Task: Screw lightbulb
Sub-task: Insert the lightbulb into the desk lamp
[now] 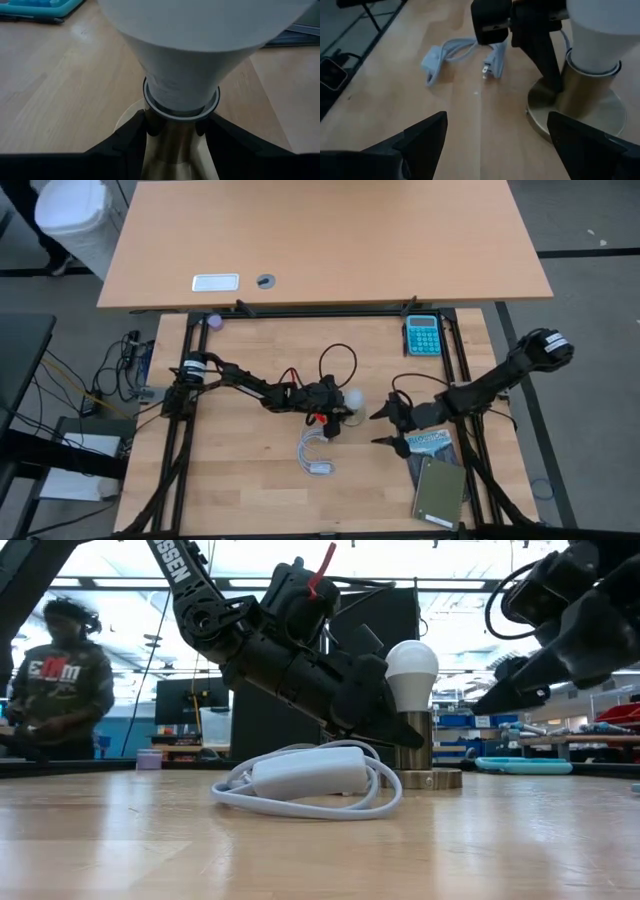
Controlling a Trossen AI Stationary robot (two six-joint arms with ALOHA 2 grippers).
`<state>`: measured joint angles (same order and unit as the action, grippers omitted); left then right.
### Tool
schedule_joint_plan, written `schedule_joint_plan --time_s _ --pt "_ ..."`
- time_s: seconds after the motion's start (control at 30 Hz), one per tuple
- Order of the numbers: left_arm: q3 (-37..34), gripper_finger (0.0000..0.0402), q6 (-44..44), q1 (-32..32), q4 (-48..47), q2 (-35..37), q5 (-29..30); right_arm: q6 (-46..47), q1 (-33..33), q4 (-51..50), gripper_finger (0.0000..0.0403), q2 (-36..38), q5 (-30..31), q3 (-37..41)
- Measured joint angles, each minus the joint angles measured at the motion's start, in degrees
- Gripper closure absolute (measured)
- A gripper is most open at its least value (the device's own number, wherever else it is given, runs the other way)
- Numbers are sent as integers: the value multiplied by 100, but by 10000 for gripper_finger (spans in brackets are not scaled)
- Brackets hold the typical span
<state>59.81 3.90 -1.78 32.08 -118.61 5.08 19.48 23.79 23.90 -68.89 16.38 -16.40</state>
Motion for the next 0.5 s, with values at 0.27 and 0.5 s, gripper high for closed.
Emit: schedule_joint_plan --time_s 0.27,0.5 --pt "-4 213 -43 -4 55 -4 -2 118 304 662 58 -683 732 124" --pt "-15 213 -74 -4 92 -7 -4 396 348 1437 58 -838 1036 324"
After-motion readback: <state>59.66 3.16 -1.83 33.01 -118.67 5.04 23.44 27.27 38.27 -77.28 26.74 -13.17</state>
